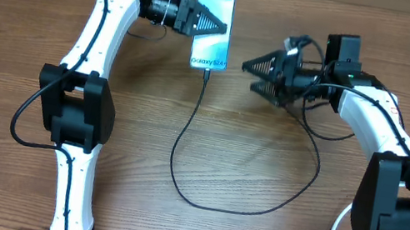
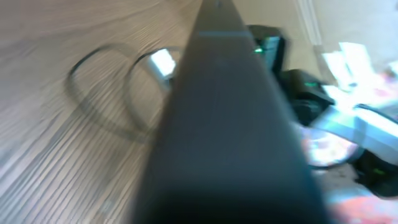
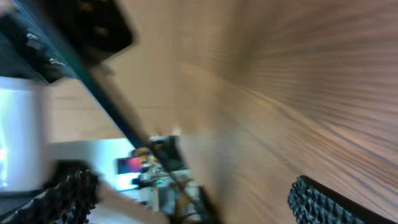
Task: Plug charger to phone and switch on socket
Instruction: 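Open the right gripper and pull it back to the right, then lower the phone flat onto the table with the left gripper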
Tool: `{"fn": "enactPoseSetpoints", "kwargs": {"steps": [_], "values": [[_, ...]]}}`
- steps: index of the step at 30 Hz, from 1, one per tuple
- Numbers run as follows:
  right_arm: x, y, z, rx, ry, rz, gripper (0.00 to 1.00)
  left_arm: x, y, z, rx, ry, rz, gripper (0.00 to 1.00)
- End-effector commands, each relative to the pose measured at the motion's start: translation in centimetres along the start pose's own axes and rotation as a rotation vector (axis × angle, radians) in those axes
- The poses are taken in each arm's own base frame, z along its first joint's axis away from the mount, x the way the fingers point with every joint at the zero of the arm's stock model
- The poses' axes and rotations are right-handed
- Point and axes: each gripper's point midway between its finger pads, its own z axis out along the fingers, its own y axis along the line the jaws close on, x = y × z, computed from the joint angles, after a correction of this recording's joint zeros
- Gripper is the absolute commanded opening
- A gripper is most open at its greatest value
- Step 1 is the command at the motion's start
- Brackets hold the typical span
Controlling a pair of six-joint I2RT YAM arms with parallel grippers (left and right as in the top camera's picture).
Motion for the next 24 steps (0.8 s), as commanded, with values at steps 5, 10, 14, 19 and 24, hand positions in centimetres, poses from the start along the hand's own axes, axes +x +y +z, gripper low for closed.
{"fn": "enactPoseSetpoints", "kwargs": {"steps": [5,10,14,19,24], "values": [[2.0,-5.5,0.0,0.380,0.035,-0.120,1.00,3.4,6.2,-1.3,-0.483,0.105,-0.288,0.04],[3.8,-8.3,-0.5,0.585,0.082,-0.076,1.00,4.9,7.8,-0.4,-0.625,0.175,-0.278,0.04],[4.9,-9.1,-0.5,0.666,0.118,-0.072,1.00,6.5,9.8,0.7,-0.756,0.229,-0.315,0.04],[5.4,-9.4,0.0,0.716,0.138,-0.093,1.00,8.5,11.3,3.5,-0.772,0.299,-0.350,0.04],[5.7,-9.3,0.4,0.724,0.149,-0.105,1.00,10.0,12.8,4.6,-0.775,0.332,-0.402,0.04]]}}
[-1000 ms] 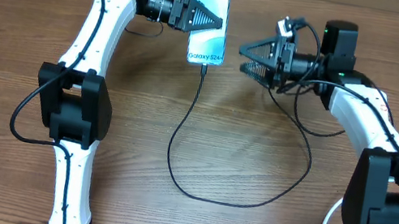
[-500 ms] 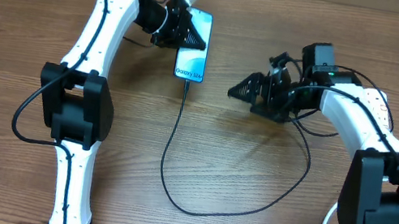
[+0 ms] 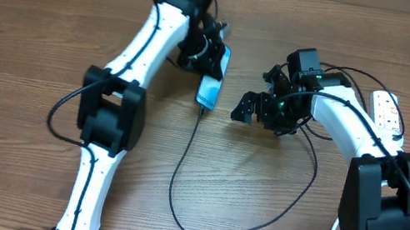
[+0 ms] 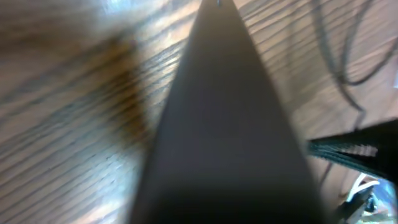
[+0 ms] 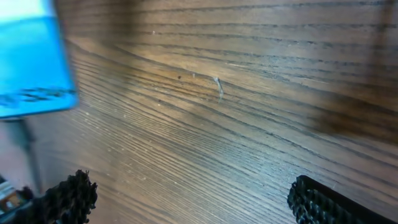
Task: Plug charger to phone and switch on socket
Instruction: 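Lower the phone flat onto the table with the left gripper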
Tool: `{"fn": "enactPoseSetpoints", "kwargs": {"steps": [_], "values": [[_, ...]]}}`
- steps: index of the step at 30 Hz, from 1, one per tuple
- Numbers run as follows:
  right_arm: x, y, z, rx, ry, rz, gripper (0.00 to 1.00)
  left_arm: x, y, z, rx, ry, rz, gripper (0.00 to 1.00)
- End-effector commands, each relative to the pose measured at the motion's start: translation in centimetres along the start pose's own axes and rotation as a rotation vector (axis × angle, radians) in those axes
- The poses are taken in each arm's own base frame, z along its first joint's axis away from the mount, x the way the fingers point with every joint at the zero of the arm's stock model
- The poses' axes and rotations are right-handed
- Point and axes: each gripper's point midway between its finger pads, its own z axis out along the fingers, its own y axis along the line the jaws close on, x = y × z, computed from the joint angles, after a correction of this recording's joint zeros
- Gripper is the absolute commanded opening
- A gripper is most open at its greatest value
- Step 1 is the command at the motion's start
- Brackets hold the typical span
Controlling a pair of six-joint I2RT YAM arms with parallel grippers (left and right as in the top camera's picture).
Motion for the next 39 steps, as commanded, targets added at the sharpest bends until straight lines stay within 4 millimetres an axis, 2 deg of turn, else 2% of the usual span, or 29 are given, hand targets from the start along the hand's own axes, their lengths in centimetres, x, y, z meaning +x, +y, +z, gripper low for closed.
{"fn": "enactPoseSetpoints", "kwargs": {"steps": [1,10,17,33,35,39], "values": [[-0.3,0.1,-0.5,0.030,-0.023,-0.027,1.00,0.1,1.3,1.2,-0.023,0.024,-0.065,0.04],[-0.5,0.1,-0.5,0.029,-0.028,-0.029,1.00,0.0,3.0,1.6,-0.142,0.014,-0.068,0.04],[-0.5,0.2,-0.5,0.029,-0.030,-0.030,1.00,0.2,2.7,2.0,-0.158,0.021,-0.071,0.04],[-0.5,0.2,-0.5,0.029,-0.030,-0.030,1.00,1.3,4.2,3.7,-0.207,0.052,-0.117,0.04],[-0.5,0.2,-0.5,0.029,-0.030,-0.030,1.00,1.3,4.2,3.7,-0.207,0.052,-0.117,0.13],[-0.5,0.2,-0.5,0.029,-0.030,-0.030,1.00,1.3,4.3,3.6,-0.214,0.052,-0.117,0.17]]}}
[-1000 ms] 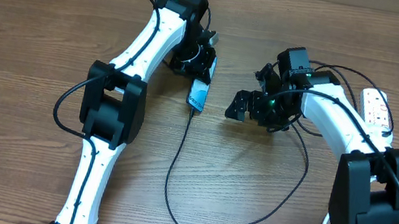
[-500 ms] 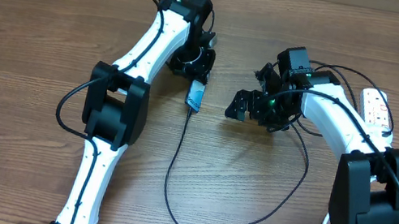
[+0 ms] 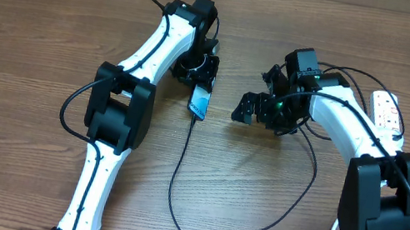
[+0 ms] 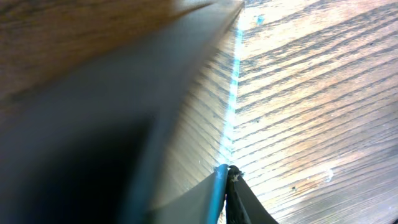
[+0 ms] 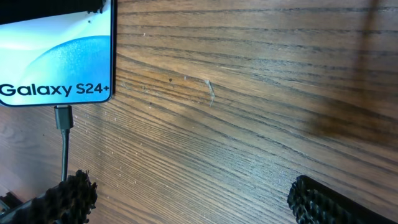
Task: Plug charger to phone and switch on socket
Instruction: 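Lower the phone flat onto the table with the left gripper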
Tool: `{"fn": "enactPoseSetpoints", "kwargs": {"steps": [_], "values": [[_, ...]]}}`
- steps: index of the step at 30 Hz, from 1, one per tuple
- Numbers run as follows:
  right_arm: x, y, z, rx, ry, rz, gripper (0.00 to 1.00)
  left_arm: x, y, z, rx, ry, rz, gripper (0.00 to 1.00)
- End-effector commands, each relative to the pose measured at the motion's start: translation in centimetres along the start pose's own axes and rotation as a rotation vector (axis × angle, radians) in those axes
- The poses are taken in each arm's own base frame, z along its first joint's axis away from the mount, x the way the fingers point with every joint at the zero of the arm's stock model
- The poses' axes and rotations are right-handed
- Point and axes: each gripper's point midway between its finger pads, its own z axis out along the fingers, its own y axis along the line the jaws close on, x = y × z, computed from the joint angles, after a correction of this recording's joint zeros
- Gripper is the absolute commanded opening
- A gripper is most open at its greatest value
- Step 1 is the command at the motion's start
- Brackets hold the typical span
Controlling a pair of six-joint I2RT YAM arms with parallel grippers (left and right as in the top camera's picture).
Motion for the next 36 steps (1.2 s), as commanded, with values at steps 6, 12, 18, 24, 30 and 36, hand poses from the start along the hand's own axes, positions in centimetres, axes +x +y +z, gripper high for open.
{"fn": "enactPoseSetpoints", "kwargs": {"steps": [6,12,18,24,30,36], "values": [[-0.4,0.5,-0.6,-0.001,-0.024,-0.024,1.00,0.2,0.1,-0.1,-0.025,-0.001,0.001,0.31],[-0.4,0.5,-0.6,-0.001,-0.023,-0.024,1.00,0.6,1.2,-0.2,-0.088,0.010,-0.007,0.34],[-0.5,0.5,-0.6,-0.002,-0.029,-0.026,1.00,1.0,2.0,-0.3,-0.133,0.023,-0.012,0.38],[-0.5,0.5,-0.6,-0.002,-0.029,-0.026,1.00,1.0,2.1,-0.3,-0.135,0.025,-0.013,0.48],[-0.5,0.5,-0.6,-0.002,-0.029,-0.026,1.00,1.1,2.1,-0.3,-0.135,0.025,-0.013,0.50],[-0.6,0.5,-0.6,-0.002,-0.029,-0.027,1.00,1.1,2.1,-0.3,-0.136,0.028,-0.015,0.51]]}}
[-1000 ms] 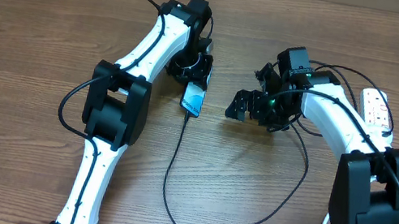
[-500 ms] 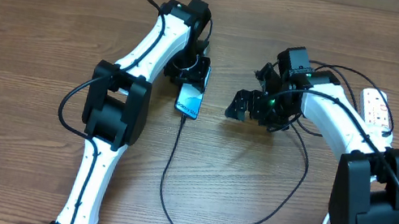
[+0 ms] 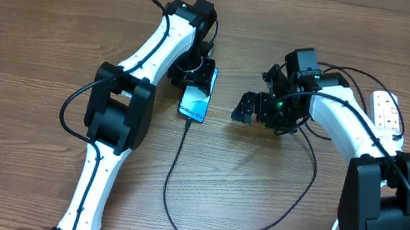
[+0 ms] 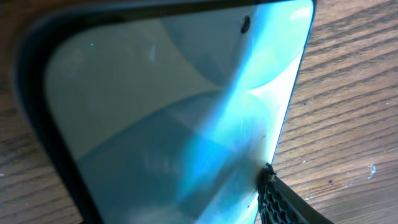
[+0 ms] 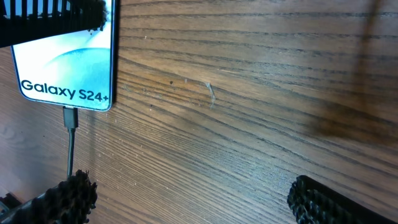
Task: Plug charger to phone and switch on socket
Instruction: 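Lower the phone flat onto the table with the left gripper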
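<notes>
A phone point(image 3: 194, 103) with a lit blue "Galaxy S24+" screen point(image 5: 62, 62) faces up at mid table, low over the wood or on it. My left gripper point(image 3: 199, 78) is shut on its far end. The screen fills the left wrist view, where one finger pad point(image 4: 281, 200) presses its edge. The black charger plug point(image 5: 70, 117) sits in the phone's near end, and its cable point(image 3: 172, 168) loops across the table. My right gripper point(image 5: 186, 199) is open and holds nothing, just right of the phone. A white socket strip point(image 3: 386, 109) lies at the far right.
The black cable sweeps from the phone down towards the front edge and back up under the right arm point(image 3: 354, 133) towards the socket strip. Bare wood table point(image 3: 13, 98) lies left of the left arm.
The phone was tipped nearly on edge in my left gripper. It now faces screen up, slightly nearer the front. The right arm has not moved.
My left gripper first held the phone screen up near the table's far edge, cable plugged in, right gripper open beside it. Then the left arm had brought it to mid table, tilted. It was then almost edge-on, and now faces up.
</notes>
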Tool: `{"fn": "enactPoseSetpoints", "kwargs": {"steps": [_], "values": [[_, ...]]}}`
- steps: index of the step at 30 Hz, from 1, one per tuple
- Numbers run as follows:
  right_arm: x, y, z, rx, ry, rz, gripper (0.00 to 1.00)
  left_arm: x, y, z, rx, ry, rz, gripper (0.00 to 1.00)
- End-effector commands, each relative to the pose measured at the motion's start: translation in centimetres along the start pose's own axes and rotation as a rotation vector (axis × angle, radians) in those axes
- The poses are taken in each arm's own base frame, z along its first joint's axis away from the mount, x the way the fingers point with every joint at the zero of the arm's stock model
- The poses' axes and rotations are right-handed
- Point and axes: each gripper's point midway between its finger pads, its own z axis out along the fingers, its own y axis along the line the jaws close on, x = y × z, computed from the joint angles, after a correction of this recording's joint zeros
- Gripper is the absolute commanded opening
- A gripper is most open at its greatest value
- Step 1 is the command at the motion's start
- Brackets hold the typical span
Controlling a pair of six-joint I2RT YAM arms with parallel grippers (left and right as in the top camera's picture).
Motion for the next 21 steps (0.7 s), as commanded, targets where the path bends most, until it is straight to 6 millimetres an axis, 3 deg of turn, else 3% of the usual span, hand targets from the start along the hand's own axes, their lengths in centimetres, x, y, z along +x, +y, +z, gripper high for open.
{"fn": "enactPoseSetpoints", "kwargs": {"steps": [1,7,21], "values": [[-0.38,0.48,-0.62,-0.001,-0.022,-0.024,1.00,0.12,0.36,-0.17,-0.035,-0.005,-0.002,0.53],[-0.39,0.49,-0.62,-0.001,-0.022,-0.024,1.00,0.35,0.70,-0.24,-0.037,0.006,-0.011,0.64],[-0.38,0.49,-0.62,-0.001,-0.022,-0.023,1.00,0.48,0.84,-0.31,-0.026,0.014,-0.019,0.57]]}}
